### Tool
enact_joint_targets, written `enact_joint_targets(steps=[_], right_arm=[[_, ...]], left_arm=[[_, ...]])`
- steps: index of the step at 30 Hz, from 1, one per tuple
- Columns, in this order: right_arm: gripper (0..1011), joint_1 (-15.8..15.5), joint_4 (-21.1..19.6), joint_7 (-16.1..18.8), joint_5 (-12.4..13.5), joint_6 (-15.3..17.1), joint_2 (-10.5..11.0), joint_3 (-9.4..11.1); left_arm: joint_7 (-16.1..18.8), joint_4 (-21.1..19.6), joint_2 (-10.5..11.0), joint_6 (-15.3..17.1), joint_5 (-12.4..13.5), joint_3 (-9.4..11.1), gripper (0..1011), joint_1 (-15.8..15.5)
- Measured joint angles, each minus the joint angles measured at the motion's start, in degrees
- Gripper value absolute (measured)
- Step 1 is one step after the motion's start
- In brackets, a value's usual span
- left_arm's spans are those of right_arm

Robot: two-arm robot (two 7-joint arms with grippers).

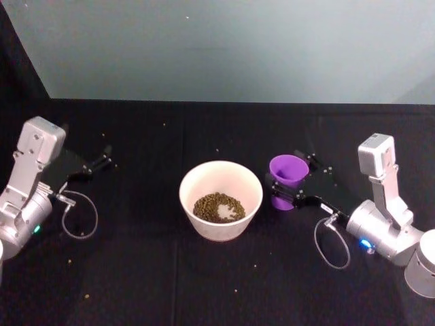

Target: Pick up the cup and pour the mung beans from the cup into the bowl.

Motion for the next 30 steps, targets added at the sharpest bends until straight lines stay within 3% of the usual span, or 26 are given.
enact_joint_targets(steps=[5,15,25,30], right_arm=[[1003,0.0,0.0,0.0,0.0,0.0,0.0,0.0],[1003,-0.1,-0.1,0.0,0.0,-0.1,0.1,0.1],[1003,-3.1,-6.9,0.1,2.9,1.7,2.1,2.0],[1003,-6.0,-12.1,-1.1,4.9,2.0,3.1,4.1]], left_arm=[[0.0,0.0,0.0,0.0,0.0,0.0,1000,0.0],[0.0,0.0,0.0,0.0,0.0,0.0,1000,0.0],[0.0,0.0,0.0,0.0,0.0,0.0,1000,0.0],[0.0,0.0,0.0,0.0,0.0,0.0,1000,0.0]])
